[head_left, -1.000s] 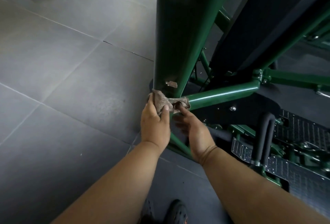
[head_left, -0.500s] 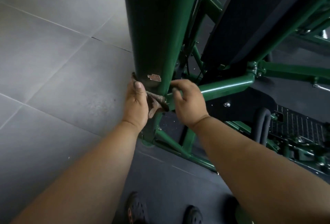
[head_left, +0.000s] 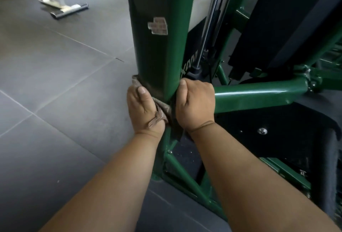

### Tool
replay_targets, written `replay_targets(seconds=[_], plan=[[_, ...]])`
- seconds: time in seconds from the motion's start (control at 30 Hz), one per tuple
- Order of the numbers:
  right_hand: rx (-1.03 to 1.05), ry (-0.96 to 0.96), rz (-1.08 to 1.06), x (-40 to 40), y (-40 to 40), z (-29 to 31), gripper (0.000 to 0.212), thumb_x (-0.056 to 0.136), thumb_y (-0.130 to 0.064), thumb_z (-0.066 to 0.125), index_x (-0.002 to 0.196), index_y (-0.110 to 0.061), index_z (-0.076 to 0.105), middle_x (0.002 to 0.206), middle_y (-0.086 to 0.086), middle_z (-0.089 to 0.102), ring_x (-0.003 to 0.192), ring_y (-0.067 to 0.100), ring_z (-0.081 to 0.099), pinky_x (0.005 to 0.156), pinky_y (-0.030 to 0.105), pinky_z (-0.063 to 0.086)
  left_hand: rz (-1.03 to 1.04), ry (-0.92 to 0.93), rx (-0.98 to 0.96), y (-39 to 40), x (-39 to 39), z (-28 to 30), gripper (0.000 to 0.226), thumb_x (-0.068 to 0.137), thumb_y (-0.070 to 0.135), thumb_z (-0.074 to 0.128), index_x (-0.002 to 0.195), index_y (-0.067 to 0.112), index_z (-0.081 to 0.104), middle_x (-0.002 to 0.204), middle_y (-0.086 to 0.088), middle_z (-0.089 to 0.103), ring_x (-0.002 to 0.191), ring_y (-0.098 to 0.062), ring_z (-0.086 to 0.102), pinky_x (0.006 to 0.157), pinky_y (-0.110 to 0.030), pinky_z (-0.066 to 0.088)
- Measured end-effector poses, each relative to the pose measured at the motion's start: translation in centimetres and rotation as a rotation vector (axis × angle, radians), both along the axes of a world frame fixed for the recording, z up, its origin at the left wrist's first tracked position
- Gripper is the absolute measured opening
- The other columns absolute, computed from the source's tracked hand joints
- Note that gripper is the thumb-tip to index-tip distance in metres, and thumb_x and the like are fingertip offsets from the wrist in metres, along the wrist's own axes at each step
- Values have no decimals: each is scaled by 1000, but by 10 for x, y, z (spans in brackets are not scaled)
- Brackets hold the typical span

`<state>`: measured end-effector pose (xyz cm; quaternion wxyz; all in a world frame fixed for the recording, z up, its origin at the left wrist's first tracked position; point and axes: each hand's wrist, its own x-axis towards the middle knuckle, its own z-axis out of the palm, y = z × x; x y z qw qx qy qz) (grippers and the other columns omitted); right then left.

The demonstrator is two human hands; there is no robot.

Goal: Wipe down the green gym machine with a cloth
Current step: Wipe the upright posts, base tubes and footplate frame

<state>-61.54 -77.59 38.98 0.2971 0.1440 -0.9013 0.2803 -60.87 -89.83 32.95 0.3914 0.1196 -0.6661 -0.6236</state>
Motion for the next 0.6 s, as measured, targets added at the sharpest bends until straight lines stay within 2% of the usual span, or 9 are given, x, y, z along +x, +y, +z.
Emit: replay_targets(seconds=[0.03,0.07,0.13,0.17,0.23,0.27,0.37,0.47,0.6], plan=[[-1,27,-18,-1,-1,-5,39,104,-25,32,65,-21,37,59,-5,37,57,23,35,65,39,26,24,11,-70,2,1,-9,60,105,58,32,140,17,58,132,1,56,125,-16,55,112,-33,44],[2,56,-20,0,-2,-9,40,104,-25,33,65,-21,38,59,-5,37,57,23,35,66,38,26,49,-2,-110,3,3,-17,66,105,54,31,144,7,56,136,-5,55,127,-17,53,113,-28,41],[9,109,-6,2,-2,-14,40,104,-26,33,65,-22,37,58,-6,37,57,23,36,67,38,26,66,-10,-128,7,6,-16,70,104,51,29,144,-1,54,139,-17,56,127,-20,52,109,-11,36],[13,129,0,2,-1,-15,40,103,-27,32,64,-23,36,58,-6,36,57,23,36,68,38,26,70,17,-127,8,6,-10,71,103,52,29,141,-2,56,137,-21,57,126,-23,53,108,-11,37],[25,171,5,3,0,-17,39,101,-29,30,63,-24,35,57,-7,36,57,23,36,68,38,25,88,113,-140,9,0,15,69,104,51,30,139,-2,58,133,-23,60,123,-32,57,110,-27,45],[33,183,6,2,1,-17,38,100,-29,29,63,-25,35,56,-7,36,57,24,37,67,39,26,109,151,-157,9,-5,29,65,106,49,31,141,1,58,134,-22,60,124,-32,57,110,-29,44],[45,231,39,-1,4,-21,37,98,-31,29,62,-27,32,56,-5,39,56,27,41,66,40,27,165,215,-217,7,-14,49,66,105,52,31,151,10,51,145,-16,56,133,-23,50,105,-10,32],[23,261,94,-4,6,-24,38,100,-33,30,62,-26,31,55,-3,39,55,27,41,65,40,28,151,228,-240,3,-12,19,68,103,52,32,155,10,46,150,-15,53,133,-16,45,101,4,22],[31,273,61,-5,5,-26,35,100,-35,31,66,-25,32,56,-6,34,57,24,38,67,41,30,86,99,-313,3,4,-64,62,107,47,31,152,8,48,145,-9,54,135,-14,47,111,-6,27]])
